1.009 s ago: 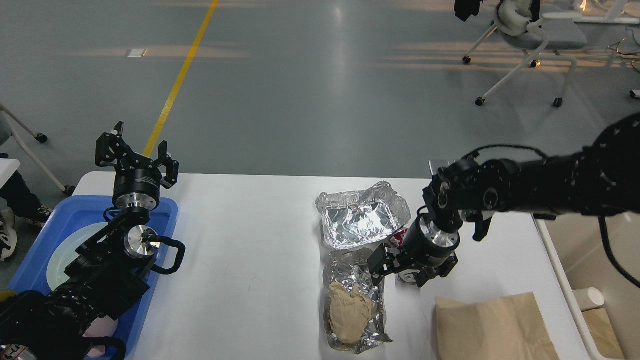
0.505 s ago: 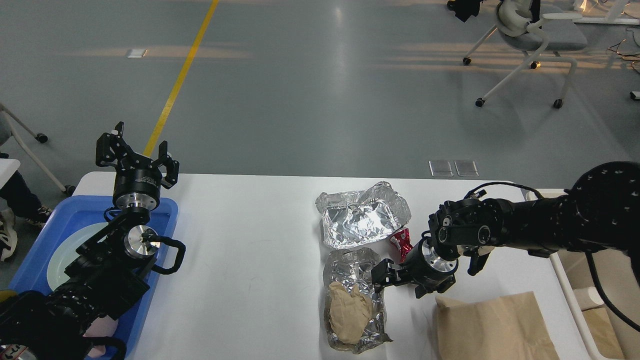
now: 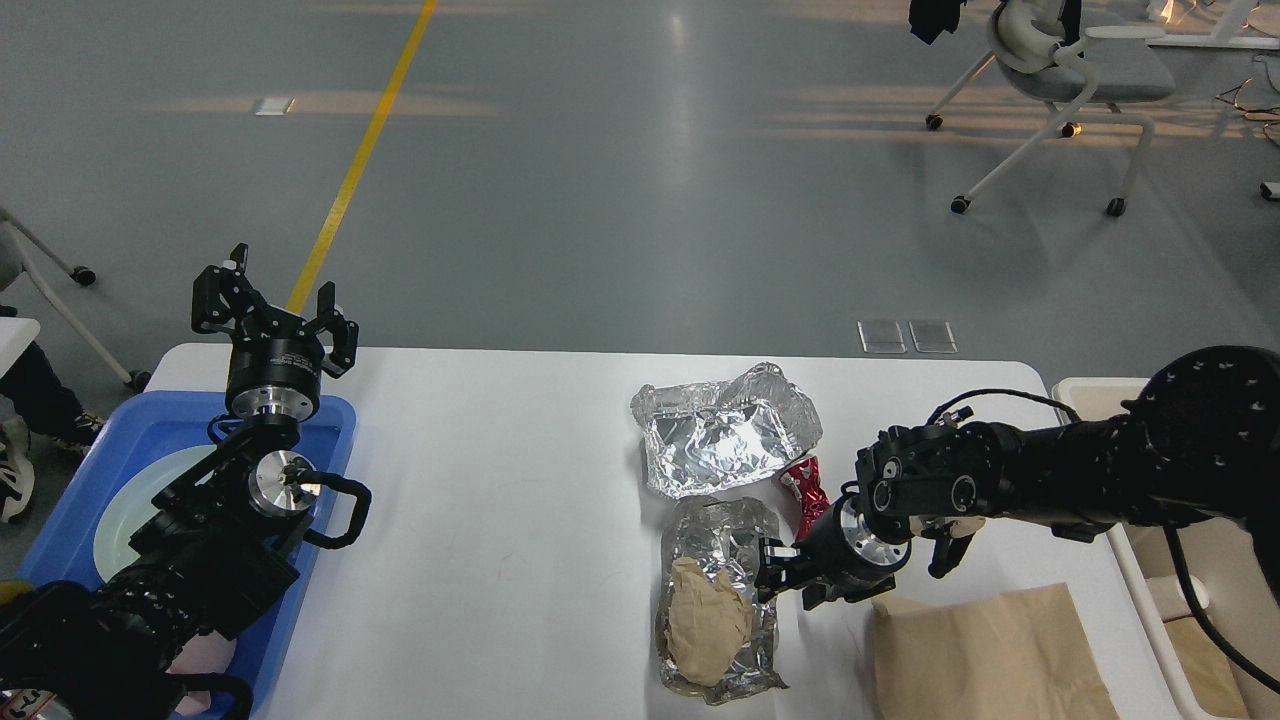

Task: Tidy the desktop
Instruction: 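Lower the right gripper onto the foil-wrapped bread and grasp it, then carry the foil-wrapped bread to the bin and release it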

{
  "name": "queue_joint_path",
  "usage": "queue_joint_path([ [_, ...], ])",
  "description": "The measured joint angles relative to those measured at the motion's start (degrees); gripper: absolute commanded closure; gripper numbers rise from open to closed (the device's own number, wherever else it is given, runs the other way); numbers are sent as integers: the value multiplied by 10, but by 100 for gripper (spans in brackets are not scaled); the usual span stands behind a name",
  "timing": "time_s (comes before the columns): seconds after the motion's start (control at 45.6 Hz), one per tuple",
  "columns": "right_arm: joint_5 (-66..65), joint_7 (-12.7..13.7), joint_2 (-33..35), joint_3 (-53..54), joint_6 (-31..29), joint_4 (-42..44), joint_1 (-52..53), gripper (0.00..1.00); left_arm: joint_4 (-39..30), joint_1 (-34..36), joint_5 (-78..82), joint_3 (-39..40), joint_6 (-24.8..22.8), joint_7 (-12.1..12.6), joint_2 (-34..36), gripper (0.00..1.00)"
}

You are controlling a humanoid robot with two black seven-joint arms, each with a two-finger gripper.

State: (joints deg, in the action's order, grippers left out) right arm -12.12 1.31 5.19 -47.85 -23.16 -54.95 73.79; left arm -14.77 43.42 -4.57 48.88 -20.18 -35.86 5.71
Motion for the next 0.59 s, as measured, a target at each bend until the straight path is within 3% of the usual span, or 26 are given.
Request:
queue_joint_path([
  [0.285, 4, 0, 17, 58, -91, -6, 5, 100, 0, 0, 0, 0, 0, 0, 0, 4],
  [0.592, 4, 0, 64, 79, -100, -33, 34, 100, 0, 0, 0, 0, 0, 0, 0, 4],
])
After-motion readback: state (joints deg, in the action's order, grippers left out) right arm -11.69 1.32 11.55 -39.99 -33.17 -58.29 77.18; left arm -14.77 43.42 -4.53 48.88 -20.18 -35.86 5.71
